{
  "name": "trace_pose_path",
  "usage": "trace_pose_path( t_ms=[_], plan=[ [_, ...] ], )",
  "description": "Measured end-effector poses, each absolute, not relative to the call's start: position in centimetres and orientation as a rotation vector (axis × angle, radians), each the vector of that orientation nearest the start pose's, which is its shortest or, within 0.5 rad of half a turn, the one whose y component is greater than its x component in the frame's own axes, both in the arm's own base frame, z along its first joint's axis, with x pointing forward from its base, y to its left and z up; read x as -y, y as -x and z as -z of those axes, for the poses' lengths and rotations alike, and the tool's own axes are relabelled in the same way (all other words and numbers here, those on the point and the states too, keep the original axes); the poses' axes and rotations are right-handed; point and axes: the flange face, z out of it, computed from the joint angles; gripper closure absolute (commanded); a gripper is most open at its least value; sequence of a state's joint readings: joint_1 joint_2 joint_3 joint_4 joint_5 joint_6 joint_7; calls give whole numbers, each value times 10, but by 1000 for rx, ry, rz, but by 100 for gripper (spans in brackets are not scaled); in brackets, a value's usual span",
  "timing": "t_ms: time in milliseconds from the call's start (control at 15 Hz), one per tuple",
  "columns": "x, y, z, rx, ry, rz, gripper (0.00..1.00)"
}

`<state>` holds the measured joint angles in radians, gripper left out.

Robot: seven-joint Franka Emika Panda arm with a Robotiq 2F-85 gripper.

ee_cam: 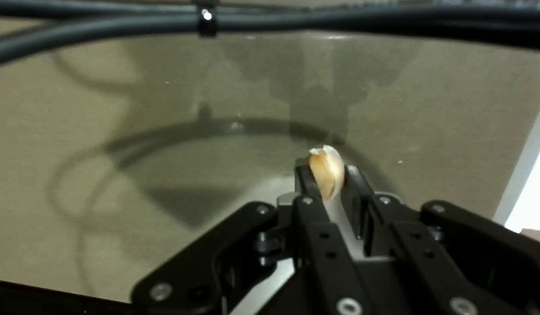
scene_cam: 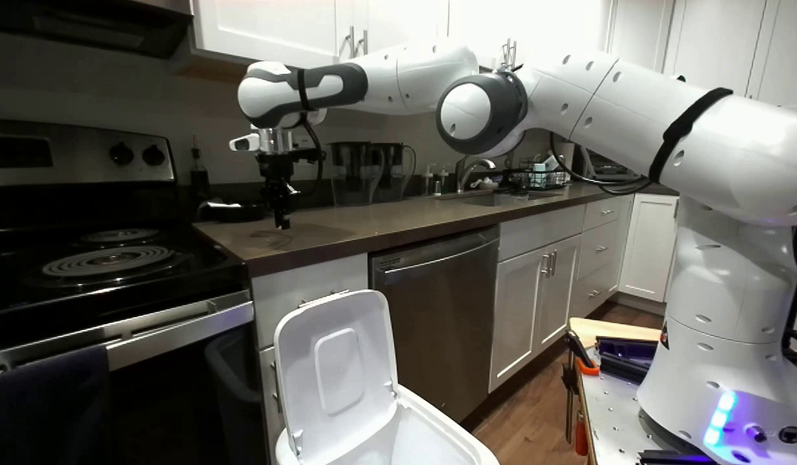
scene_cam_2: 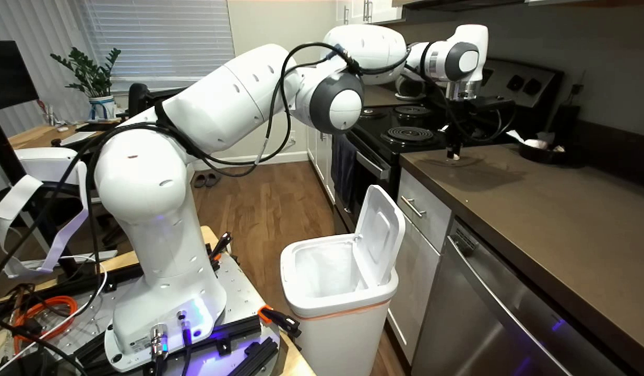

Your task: Put the paper on the counter in the bin

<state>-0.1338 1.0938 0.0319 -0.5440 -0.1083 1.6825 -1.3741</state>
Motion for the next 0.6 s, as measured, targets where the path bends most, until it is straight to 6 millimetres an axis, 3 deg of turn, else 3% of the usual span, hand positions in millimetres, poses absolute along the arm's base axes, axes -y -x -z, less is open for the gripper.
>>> trace_pose_path(
  t_ms=[267, 333, 533, 600],
  plan=[
    [106, -793, -370, 1865, 2658, -21, 95],
    [107, -792, -376, 1868, 2665, -14, 80],
    [107, -792, -376, 1868, 2665, -13, 80],
    [107, -793, -374, 1867, 2663, -17, 95]
  ],
)
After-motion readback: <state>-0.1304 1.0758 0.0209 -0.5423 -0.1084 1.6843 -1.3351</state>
